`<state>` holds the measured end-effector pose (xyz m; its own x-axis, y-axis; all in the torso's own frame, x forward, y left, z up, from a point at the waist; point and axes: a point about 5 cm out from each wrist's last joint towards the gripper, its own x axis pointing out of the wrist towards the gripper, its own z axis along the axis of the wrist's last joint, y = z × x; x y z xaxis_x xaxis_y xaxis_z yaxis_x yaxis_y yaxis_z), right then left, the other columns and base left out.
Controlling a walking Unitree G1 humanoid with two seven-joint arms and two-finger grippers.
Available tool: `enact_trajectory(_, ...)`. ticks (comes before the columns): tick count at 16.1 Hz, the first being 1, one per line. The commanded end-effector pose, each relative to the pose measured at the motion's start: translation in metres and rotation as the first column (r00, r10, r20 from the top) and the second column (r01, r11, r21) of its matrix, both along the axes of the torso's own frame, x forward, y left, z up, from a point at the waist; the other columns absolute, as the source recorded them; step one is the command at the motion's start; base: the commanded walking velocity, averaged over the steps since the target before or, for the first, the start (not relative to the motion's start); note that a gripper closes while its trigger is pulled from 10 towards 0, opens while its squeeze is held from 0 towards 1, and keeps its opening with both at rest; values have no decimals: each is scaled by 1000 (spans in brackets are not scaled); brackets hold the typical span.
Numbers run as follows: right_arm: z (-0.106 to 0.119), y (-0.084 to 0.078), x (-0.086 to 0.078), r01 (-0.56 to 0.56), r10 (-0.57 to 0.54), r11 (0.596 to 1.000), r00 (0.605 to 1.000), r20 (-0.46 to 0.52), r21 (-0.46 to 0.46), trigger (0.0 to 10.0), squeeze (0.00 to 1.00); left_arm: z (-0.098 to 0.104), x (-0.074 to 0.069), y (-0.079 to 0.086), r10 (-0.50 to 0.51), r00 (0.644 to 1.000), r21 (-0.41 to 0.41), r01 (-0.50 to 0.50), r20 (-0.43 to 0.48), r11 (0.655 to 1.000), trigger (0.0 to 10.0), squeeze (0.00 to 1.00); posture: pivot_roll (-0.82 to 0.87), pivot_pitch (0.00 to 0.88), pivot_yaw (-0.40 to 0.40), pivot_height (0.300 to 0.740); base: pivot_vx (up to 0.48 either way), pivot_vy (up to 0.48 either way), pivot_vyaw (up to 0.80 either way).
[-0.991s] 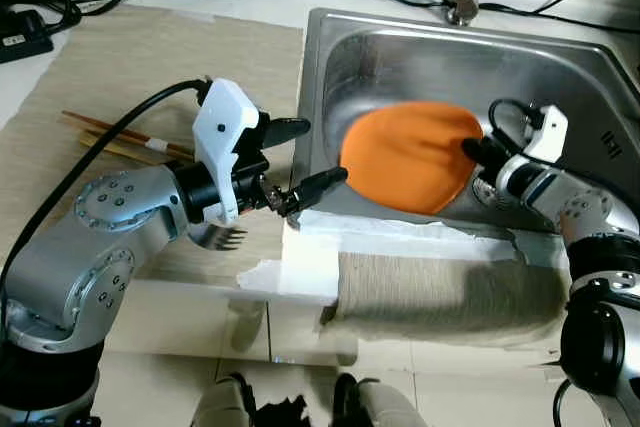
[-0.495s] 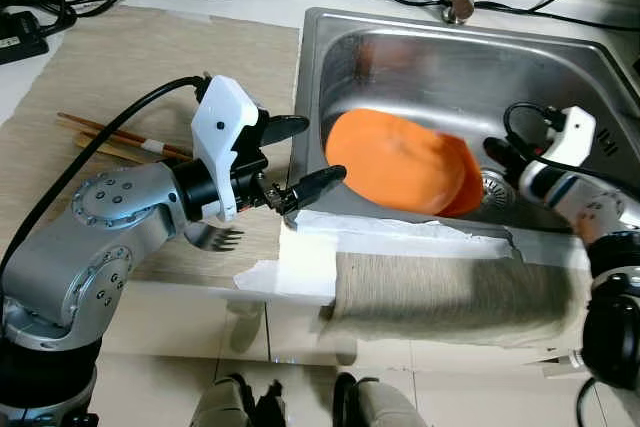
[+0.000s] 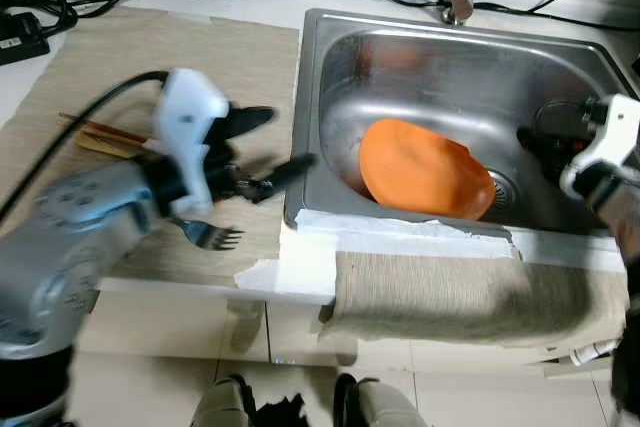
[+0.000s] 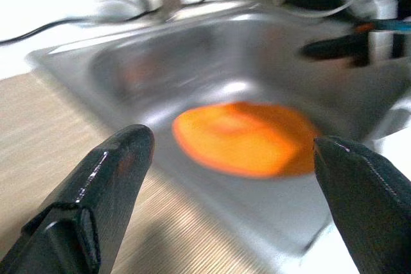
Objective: Kitchen organization
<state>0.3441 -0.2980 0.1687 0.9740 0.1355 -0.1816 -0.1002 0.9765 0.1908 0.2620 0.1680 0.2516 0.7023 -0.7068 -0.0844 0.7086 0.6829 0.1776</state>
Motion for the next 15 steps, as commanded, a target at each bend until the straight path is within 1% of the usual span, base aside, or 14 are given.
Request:
enact_trajectory(1, 22, 8, -3, -60, 70, 996, 984, 165, -64, 10000, 0, 4, 4, 21, 121, 992, 5, -121, 38, 993, 10000, 0, -149, 166, -77, 740, 0, 0, 0)
enact_trajectory(2, 36, 22, -6, -118, 119, 993, 954, 276, -20, 10000, 0, 9, 5, 33, 182, 982, -9, -182, 54, 983, 10000, 0, -147, 170, -79, 740, 0, 0, 0)
enact_trajectory(3, 50, 45, -13, -208, 203, 978, 906, 370, -27, 10000, 0, 13, -2, 43, 198, 978, 12, -199, 65, 980, 10000, 0, -138, 171, -85, 740, 0, 0, 0)
enact_trajectory(4, 54, 52, -16, -234, 230, 971, 890, 394, -38, 10000, 0, 14, -4, 46, 199, 977, 27, -201, 69, 979, 10000, 0, -138, 171, -85, 740, 0, 0, 0)
enact_trajectory(5, 56, 63, -20, -253, 264, 964, 873, 410, -82, 10000, 0, 15, -9, 48, 197, 978, 51, -201, 75, 978, 10000, 0, -125, 174, -91, 740, 0, 0, 0)
enact_trajectory(6, 56, 92, -31, -332, 363, 931, 816, 450, -149, 10000, 0, 18, -17, 56, 213, 971, 107, -224, 106, 969, 10000, 0, -111, 181, -98, 740, 0, 0, 0)
enact_trajectory(7, 59, 106, -38, -402, 420, 904, 773, 476, -144, 10000, 0, 20, -20, 61, 232, 966, 105, -244, 116, 964, 10000, 0, -110, 184, -97, 740, 0, 0, 0)
enact_trajectory(8, 60, 119, -47, -484, 488, 863, 729, 481, -143, 10000, 0, 21, -22, 68, 275, 954, 92, -286, 119, 954, 10000, 0, -105, 189, -100, 740, 0, 0, 0)
enact_trajectory(9, 57, 129, -55, -559, 563, 813, 684, 463, -162, 10000, 0, 21, -23, 73, 309, 943, 81, -320, 121, 944, 10000, 0, -105, 189, -100, 740, 0, 0, 0)
enact_trajectory(10, 50, 141, -63, -601, 635, 766, 654, 411, -227, 10000, 0, 19, -24, 76, 328, 938, 71, -337, 114, 939, 10000, 0, -95, 198, -100, 740, 0, 0, 0)
enact_trajectory(11, 45, 150, -70, -623, 684, 728, 627, 373, -286, 10000, 0, 17, -27, 77, 327, 940, 56, -333, 97, 941, 10000, 451, -95, 198, -100, 740, 0, 0, 0)
enact_trajectory(12, 45, 152, -71, -628, 691, 721, 619, 373, -293, 10000, 0, 15, -28, 77, 320, 943, 51, -325, 91, 944, 10000, 984, -91, 198, -102, 740, 0, 0, 0)
enact_trajectory(14, 48, 152, -74, -629, 683, 727, 616, 393, -275, 10000, 0, 12, -33, 75, 289, 956, 41, -292, 58, 956, 10000, 1000, -92, 203, -109, 740, 0, 0, 0)
enact_trajectory(15, 50, 148, -75, -636, 689, 721, 614, 385, -276, 10000, 0, 8, -34, 76, 267, 963, 62, -269, 38, 961, 10000, 1000, -93, 204, -116, 740, 0, 0, 0)
